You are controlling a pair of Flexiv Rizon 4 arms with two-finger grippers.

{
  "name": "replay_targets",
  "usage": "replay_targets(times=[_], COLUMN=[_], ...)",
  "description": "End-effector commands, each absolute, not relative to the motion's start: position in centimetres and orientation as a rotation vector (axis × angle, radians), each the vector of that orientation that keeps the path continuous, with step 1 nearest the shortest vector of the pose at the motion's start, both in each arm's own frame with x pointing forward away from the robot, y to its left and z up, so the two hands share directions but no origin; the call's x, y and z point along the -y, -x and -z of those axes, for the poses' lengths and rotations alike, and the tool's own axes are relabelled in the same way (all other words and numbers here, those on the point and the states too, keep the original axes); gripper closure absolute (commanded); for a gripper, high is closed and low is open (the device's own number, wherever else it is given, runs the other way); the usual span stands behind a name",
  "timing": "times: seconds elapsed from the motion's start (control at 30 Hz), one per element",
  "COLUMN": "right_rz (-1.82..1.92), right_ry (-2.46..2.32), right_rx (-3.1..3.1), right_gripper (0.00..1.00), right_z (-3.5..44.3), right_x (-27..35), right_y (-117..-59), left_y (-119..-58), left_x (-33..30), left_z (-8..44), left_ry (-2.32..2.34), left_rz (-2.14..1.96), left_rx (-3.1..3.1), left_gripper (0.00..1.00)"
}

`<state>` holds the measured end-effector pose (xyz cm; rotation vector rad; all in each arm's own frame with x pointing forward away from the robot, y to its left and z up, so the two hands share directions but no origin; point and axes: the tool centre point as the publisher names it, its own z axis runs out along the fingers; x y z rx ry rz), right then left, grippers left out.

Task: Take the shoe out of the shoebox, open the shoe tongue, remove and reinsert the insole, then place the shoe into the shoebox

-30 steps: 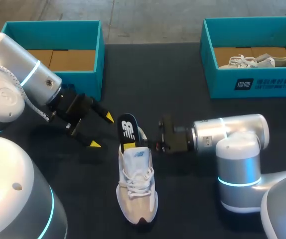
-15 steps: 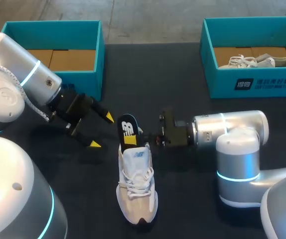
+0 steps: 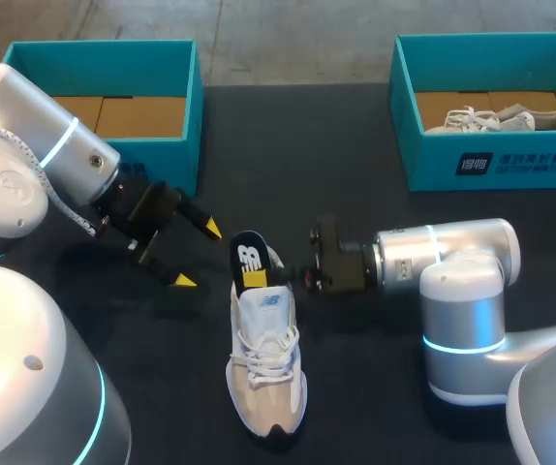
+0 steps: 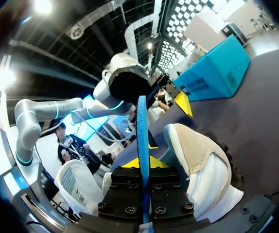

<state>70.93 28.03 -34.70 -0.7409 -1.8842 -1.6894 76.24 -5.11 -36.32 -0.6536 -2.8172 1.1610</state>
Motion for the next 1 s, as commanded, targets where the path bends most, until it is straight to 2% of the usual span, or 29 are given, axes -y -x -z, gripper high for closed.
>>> replay_targets(times=[0.03,0.77,0.83,0.9,1.0], right_rz=[1.665,1.593,1.602,1.611,1.624], right_ry=[0.764,0.838,0.833,0.827,0.818], right_rx=[1.878,1.870,1.872,1.875,1.882], right_gripper=[1.00,1.00,0.81,0.78,0.78], right_z=[35.3,35.8,35.6,35.5,35.1], right_x=[-28.2,-28.3,-28.3,-28.3,-28.4], right_y=[-70.2,-68.3,-68.4,-68.6,-68.9], left_y=[-76.2,-76.2,-76.2,-76.2,-76.2], left_x=[5.1,5.1,5.1,5.1,5.1], left_z=[36.2,36.2,36.2,36.2,36.2], left_ry=[0.654,0.654,0.654,0.654,0.654], left_rz=[-1.155,-1.155,-1.155,-1.155,-1.155], left_rx=[2.819,2.819,2.819,2.819,2.819], left_gripper=[0.00,0.00,0.00,0.00,0.00])
